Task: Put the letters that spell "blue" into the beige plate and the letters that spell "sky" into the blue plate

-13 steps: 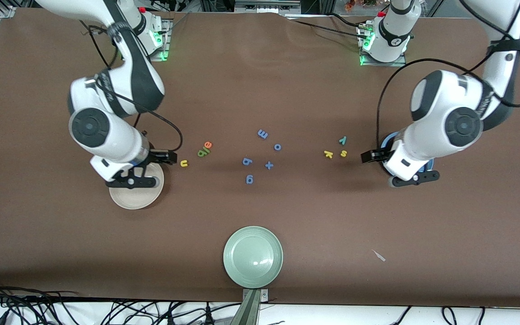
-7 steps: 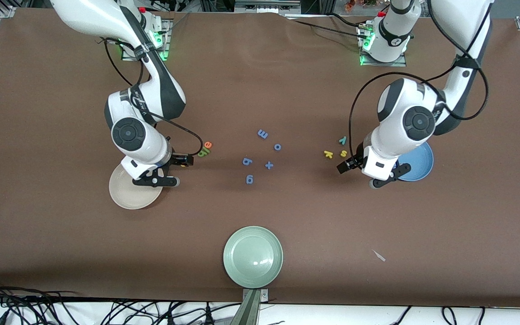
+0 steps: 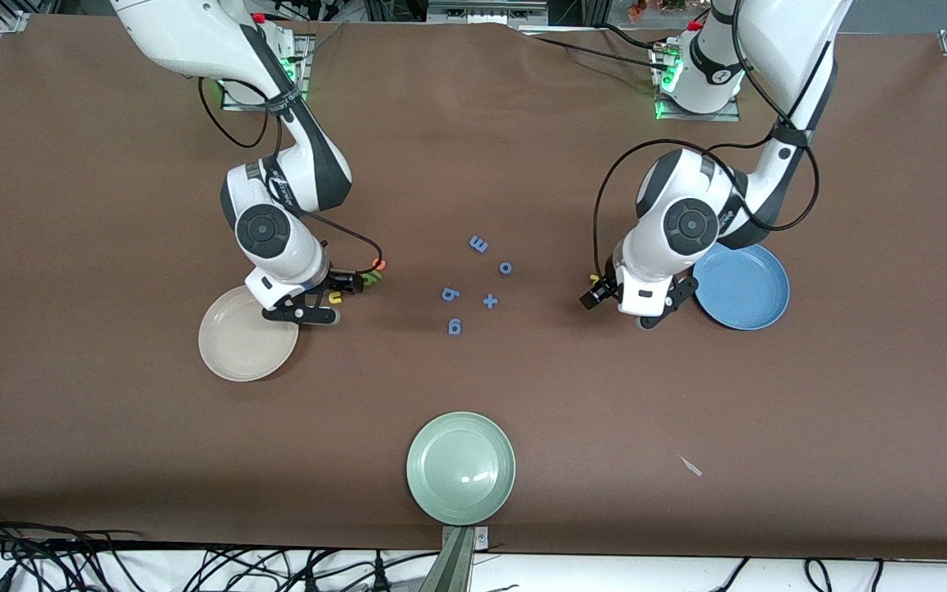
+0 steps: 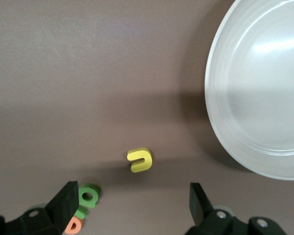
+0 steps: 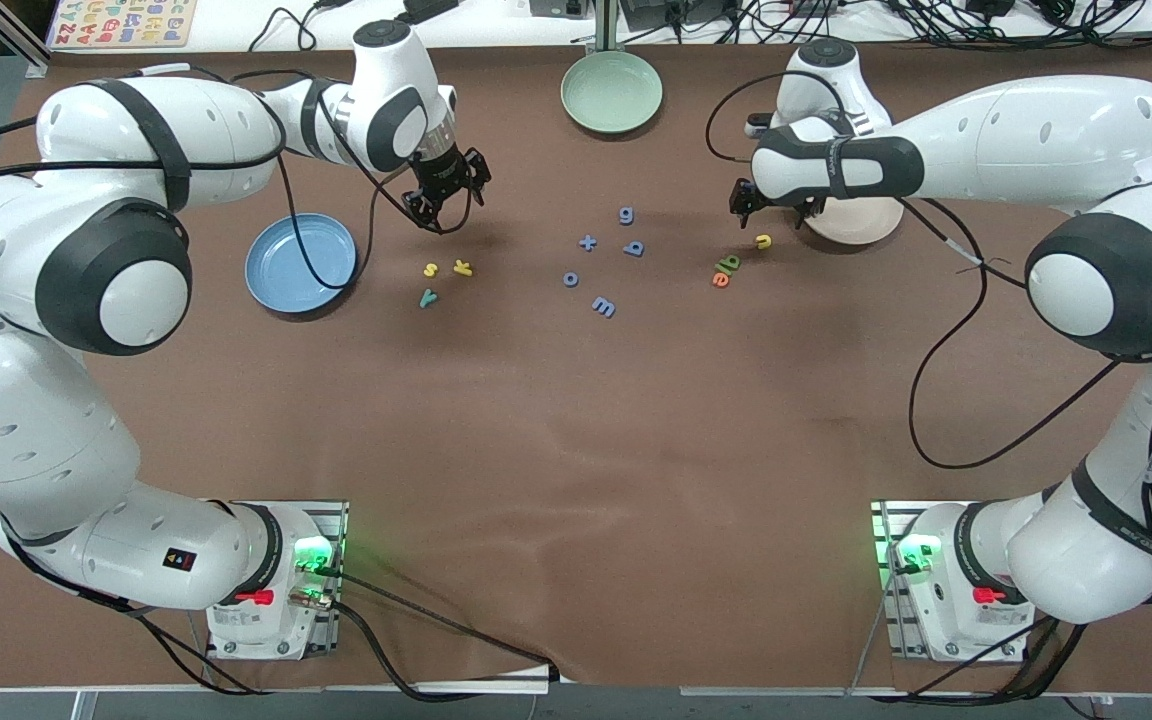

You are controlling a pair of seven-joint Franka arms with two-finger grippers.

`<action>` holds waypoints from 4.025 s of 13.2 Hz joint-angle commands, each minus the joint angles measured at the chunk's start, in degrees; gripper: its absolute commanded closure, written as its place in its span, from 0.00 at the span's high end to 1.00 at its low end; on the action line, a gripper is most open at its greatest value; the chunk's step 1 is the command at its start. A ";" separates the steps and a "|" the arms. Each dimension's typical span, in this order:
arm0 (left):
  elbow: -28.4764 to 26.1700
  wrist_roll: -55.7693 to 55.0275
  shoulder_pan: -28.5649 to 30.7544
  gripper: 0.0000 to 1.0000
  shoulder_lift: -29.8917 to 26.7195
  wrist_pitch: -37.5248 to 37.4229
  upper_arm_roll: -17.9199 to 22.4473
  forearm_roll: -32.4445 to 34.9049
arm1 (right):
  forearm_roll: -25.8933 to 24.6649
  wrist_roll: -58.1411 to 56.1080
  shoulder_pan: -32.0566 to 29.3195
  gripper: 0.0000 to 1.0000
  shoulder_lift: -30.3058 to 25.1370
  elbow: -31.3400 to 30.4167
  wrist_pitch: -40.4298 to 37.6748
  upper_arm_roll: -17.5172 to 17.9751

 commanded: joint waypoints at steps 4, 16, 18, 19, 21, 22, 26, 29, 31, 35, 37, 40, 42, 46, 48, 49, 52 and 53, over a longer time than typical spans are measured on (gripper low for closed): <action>-3.81 -3.69 -2.00 0.80 3.39 10.81 0.57 -1.11 | -0.27 -0.32 0.23 1.00 0.73 -4.16 8.53 -0.27; -14.09 -19.86 -2.17 0.74 1.02 23.03 1.36 2.32 | -0.36 -3.14 0.23 0.66 1.80 -8.83 15.76 -0.53; -14.27 -20.48 -2.26 0.73 0.76 22.68 1.36 2.32 | -0.36 -3.22 0.23 0.56 2.41 -9.71 18.04 -0.53; -14.18 -20.74 -2.35 0.73 0.58 21.72 1.36 2.32 | -0.36 -3.75 0.23 0.49 2.07 -9.62 17.70 -0.71; -14.09 -20.92 -2.79 0.72 -0.12 19.61 1.36 2.32 | -0.27 -5.94 0.14 0.41 1.45 -9.45 17.52 -0.88; -14.09 -21.62 -2.87 0.72 -0.12 19.52 1.36 2.32 | -0.27 -5.95 0.14 0.37 1.45 -9.45 17.52 -0.88; -14.53 -24.43 -3.58 0.69 0.23 19.43 1.53 2.40 | -0.27 -6.12 0.14 0.21 0.84 -9.36 17.00 -1.06; -15.41 -26.01 -3.05 0.69 0.23 19.43 1.53 5.74 | -0.36 -6.39 0.14 0.21 -1.19 -5.51 7.98 -1.94; -15.41 -27.16 -3.05 0.67 0.41 19.43 1.62 6.10 | -0.36 -9.19 0.14 0.21 -1.63 -1.64 2.17 -3.17; -15.23 -27.25 -3.05 0.63 0.67 19.60 1.62 6.10 | 0.61 -7.27 0.23 0.58 -0.67 1.01 -0.15 -3.08; -15.15 -27.34 -3.14 0.53 0.93 19.60 1.62 6.10 | 0.52 -3.50 0.49 0.80 1.27 0.49 3.35 -2.82; -15.06 -27.34 -2.96 0.18 0.93 19.60 1.62 8.02 | 0.61 -1.82 1.19 0.83 2.59 0.39 5.04 -2.73; -14.88 -27.60 -2.88 0.03 0.41 19.60 1.71 8.29 | 0.61 0.11 1.37 0.83 4.69 0.48 7.93 -2.73; -14.18 -26.29 1.42 0.00 -5.73 12.86 1.62 8.56 | 0.52 0.29 1.55 0.77 5.40 0.40 8.82 -2.73; -13.74 -21.21 4.93 0.00 -7.50 8.99 1.71 8.56 | 0.61 0.47 1.63 0.68 5.40 -0.13 8.73 -2.64; -13.74 -17.97 7.12 0.00 -8.63 7.40 1.71 8.56 | 0.61 0.47 1.63 0.62 5.40 -0.65 8.73 -2.64; -13.74 -6.98 14.07 0.00 -12.85 1.25 1.36 8.56 | 0.61 0.47 1.72 0.43 4.96 -1.45 8.56 -2.64; -14.52 -3.29 15.39 0.00 -13.82 0.89 1.45 8.56 | 0.61 0.47 1.63 0.39 4.79 -1.80 8.56 -2.64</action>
